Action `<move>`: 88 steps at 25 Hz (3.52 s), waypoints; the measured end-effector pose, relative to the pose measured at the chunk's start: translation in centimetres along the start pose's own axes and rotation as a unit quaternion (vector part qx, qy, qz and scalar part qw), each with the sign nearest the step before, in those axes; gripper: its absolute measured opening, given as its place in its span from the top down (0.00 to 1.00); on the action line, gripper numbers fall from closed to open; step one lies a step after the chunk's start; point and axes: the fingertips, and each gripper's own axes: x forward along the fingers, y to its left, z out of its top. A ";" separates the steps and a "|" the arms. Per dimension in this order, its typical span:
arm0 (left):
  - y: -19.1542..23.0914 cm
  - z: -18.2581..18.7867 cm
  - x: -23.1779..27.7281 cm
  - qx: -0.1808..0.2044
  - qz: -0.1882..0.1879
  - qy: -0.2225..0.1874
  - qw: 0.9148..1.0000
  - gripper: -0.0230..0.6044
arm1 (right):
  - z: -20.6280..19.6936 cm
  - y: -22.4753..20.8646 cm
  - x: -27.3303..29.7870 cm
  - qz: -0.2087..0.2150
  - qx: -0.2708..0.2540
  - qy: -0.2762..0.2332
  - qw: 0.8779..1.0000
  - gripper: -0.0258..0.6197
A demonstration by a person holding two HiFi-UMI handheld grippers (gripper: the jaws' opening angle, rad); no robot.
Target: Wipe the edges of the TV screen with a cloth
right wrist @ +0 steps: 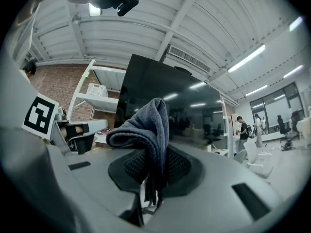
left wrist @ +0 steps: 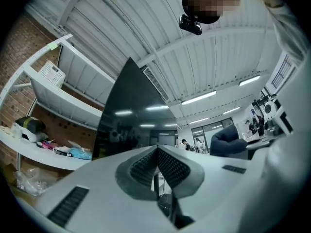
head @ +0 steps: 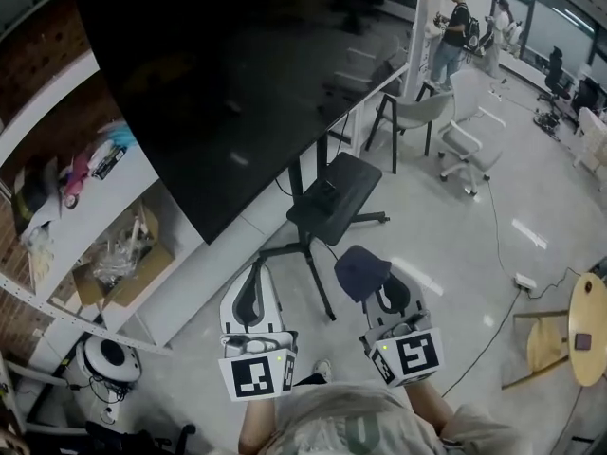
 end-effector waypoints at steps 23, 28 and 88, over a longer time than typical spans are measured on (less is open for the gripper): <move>3.0 -3.1 11.0 0.016 0.052 0.020 0.998 0.94 | -1.4 -5.1 14.8 0.039 -0.045 0.009 0.998 0.88; 5.5 -2.5 9.2 0.033 0.109 0.012 0.993 0.94 | -1.2 -1.2 17.1 0.104 -0.072 0.003 0.992 0.88; 22.5 -2.9 -6.7 0.030 0.282 0.062 0.957 0.94 | -3.9 26.0 23.9 0.195 -0.286 0.064 0.936 0.88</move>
